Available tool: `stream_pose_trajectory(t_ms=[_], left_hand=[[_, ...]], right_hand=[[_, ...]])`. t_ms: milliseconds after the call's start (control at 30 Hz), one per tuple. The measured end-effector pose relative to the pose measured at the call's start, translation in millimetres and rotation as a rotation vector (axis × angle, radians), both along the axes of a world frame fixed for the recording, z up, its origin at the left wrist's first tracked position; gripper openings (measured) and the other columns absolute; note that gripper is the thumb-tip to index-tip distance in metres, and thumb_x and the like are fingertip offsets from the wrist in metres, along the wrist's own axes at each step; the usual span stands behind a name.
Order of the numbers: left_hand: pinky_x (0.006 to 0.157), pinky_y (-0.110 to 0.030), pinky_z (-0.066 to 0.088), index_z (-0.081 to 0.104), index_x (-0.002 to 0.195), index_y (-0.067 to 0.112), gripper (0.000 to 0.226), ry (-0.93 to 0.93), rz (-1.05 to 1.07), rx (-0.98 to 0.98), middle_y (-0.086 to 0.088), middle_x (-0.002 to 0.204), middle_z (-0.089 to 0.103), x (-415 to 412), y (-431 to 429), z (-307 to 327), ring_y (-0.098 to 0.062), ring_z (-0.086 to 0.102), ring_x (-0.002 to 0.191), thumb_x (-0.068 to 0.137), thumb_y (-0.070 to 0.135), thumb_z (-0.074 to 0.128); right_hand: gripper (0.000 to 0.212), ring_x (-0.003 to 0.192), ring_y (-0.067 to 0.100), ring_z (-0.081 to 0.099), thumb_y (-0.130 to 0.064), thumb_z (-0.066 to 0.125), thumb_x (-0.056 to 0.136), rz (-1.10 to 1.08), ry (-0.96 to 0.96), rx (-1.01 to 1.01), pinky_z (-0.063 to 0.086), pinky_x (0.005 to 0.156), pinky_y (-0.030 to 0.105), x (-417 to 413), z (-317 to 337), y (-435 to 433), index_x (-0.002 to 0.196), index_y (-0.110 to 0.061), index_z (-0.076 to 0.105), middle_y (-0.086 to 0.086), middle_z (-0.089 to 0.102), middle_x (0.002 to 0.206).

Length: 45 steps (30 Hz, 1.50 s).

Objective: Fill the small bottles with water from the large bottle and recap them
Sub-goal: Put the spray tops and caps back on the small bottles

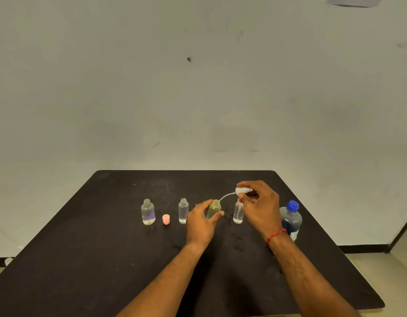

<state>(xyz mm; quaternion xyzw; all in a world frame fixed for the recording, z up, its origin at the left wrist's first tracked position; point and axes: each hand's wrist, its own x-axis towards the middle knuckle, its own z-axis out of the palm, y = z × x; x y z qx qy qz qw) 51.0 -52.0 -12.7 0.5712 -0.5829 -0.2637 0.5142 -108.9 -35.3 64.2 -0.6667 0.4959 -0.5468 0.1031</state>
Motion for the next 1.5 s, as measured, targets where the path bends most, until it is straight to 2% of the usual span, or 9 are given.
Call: stream_pose_trajectory(t_ms=[233,400,500,667,1000,1233,1367,1433,1500], left_hand=[[0.086,-0.006,0.043,0.066,0.128,0.019,0.048,-0.009,0.000,0.003,0.012,0.117,0.067,1,6,0,0.000,0.059,0.103,0.084,0.029,0.080],[0.075,0.000,0.042,0.069,0.116,0.025,0.035,0.033,-0.028,-0.031,0.028,0.095,0.060,-3,16,5,0.014,0.058,0.090,0.083,0.024,0.081],[0.079,-0.012,0.051,0.069,0.109,0.030,0.029,0.048,-0.061,-0.067,0.022,0.093,0.066,-7,20,5,0.013,0.060,0.094,0.083,0.026,0.081],[0.079,-0.030,0.060,0.071,0.116,0.027,0.033,0.085,-0.078,-0.081,0.013,0.099,0.072,-13,23,4,-0.006,0.070,0.090,0.085,0.031,0.079],[0.073,-0.010,0.048,0.072,0.114,0.032,0.030,0.061,-0.068,-0.111,0.012,0.095,0.071,-8,27,9,0.003,0.063,0.091,0.086,0.028,0.079],[0.073,-0.011,0.051,0.071,0.105,0.035,0.025,0.078,-0.057,-0.113,0.027,0.090,0.065,-8,31,14,0.009,0.063,0.092,0.086,0.020,0.078],[0.069,-0.009,0.050,0.070,0.103,0.033,0.023,0.115,-0.066,-0.121,0.027,0.087,0.063,-8,33,17,0.012,0.063,0.085,0.087,0.018,0.077],[0.067,-0.010,0.049,0.069,0.106,0.031,0.022,0.119,-0.076,-0.135,0.023,0.086,0.065,-8,34,19,0.013,0.062,0.085,0.088,0.020,0.077],[0.070,-0.011,0.049,0.069,0.109,0.033,0.024,0.110,-0.083,-0.139,0.021,0.088,0.066,-8,33,21,0.011,0.062,0.088,0.088,0.024,0.076]], right_hand=[[0.028,0.094,0.010,0.065,-0.004,0.074,0.082,-0.002,0.004,-0.024,0.055,0.083,0.019,1,2,7,0.104,-0.021,0.070,-0.003,0.067,0.101],[0.027,0.092,0.005,0.063,-0.004,0.074,0.081,0.049,0.088,0.071,0.050,0.077,0.009,6,3,10,0.099,-0.023,0.071,-0.006,0.066,0.100],[0.028,0.090,0.003,0.061,-0.004,0.073,0.082,0.090,0.195,0.154,0.047,0.074,0.006,13,3,9,0.099,-0.026,0.069,-0.009,0.063,0.101],[0.032,0.088,0.004,0.059,-0.003,0.068,0.083,0.143,0.274,0.263,0.046,0.074,0.010,22,4,6,0.107,-0.024,0.063,-0.009,0.061,0.102],[0.020,0.089,0.005,0.059,-0.013,0.070,0.085,0.143,0.165,0.336,0.046,0.075,0.011,29,-2,1,0.103,-0.021,0.066,-0.008,0.063,0.098],[0.021,0.073,0.010,0.062,-0.034,0.079,0.078,0.039,0.157,0.335,0.057,0.066,0.023,34,-4,2,0.086,-0.023,0.063,-0.008,0.064,0.079],[0.041,0.089,0.007,0.063,-0.037,0.080,0.077,0.117,0.088,0.353,0.059,0.074,0.024,32,-4,1,0.111,-0.028,0.058,-0.013,0.062,0.097],[0.053,0.099,0.004,0.063,-0.021,0.076,0.082,0.209,0.045,0.345,0.056,0.080,0.020,31,-3,1,0.128,-0.031,0.051,-0.014,0.063,0.108],[0.054,0.098,0.002,0.065,-0.005,0.071,0.084,0.251,-0.015,0.346,0.054,0.078,0.014,31,-4,2,0.128,-0.031,0.053,-0.012,0.069,0.107]])
